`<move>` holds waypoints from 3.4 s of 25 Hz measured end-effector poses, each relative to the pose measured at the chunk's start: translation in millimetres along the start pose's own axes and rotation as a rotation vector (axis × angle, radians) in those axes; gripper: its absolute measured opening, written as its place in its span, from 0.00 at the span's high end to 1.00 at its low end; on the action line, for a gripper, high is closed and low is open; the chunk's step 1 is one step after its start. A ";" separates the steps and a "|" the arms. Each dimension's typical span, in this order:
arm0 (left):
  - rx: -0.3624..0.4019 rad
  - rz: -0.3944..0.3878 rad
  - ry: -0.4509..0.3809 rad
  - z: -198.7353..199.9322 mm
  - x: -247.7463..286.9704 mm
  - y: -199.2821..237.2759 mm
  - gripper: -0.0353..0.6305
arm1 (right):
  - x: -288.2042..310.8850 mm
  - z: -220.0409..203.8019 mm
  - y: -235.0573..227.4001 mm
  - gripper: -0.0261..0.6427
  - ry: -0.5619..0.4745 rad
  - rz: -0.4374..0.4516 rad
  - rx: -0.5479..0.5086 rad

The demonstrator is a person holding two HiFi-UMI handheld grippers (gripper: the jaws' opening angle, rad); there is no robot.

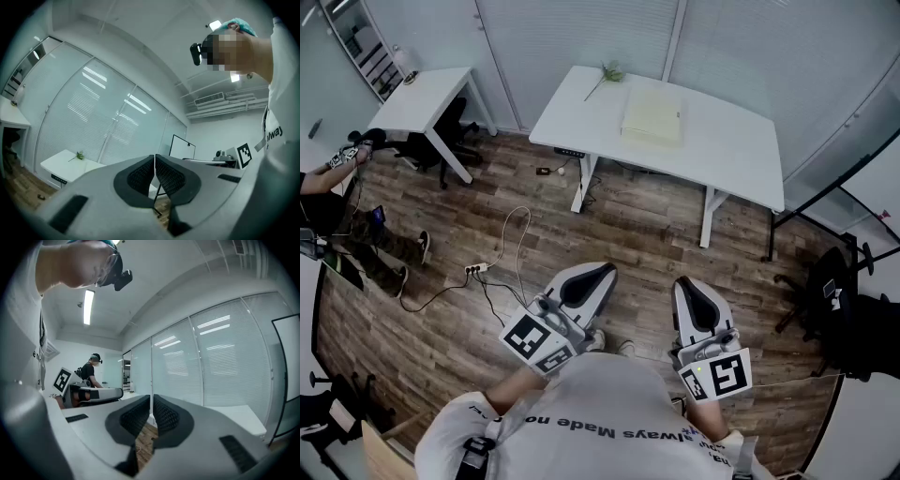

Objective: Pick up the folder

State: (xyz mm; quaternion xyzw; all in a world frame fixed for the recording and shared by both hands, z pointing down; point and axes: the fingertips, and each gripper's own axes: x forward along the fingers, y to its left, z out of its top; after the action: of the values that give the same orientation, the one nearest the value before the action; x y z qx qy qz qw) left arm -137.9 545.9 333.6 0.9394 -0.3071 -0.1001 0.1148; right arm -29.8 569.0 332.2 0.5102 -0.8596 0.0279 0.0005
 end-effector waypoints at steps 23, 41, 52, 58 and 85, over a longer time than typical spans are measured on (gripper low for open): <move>-0.034 0.006 0.014 -0.6 12.3 57.6 0.92 | 55.5 -4.9 -2.3 0.92 -0.017 -0.018 0.020; -0.006 0.041 0.012 4.2 211.1 131.5 0.92 | 154.4 6.9 -191.2 0.92 -0.009 0.019 0.025; -0.011 0.073 0.020 -8.1 281.8 169.8 0.92 | 199.1 -1.9 -261.3 0.92 0.010 0.040 0.035; -0.009 0.085 0.025 -8.2 307.5 204.2 0.92 | 236.9 -4.5 -282.8 0.92 0.009 0.046 0.037; -0.037 0.046 0.056 43.1 447.8 457.6 0.92 | 515.1 4.4 -379.9 0.92 0.050 -0.001 0.032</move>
State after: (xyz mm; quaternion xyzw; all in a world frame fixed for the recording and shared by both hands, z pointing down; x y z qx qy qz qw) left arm -48.2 -88.7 366.7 0.9323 -0.3233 -0.0768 0.1429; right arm 56.7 -64.5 361.0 0.5097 -0.8585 0.0544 0.0138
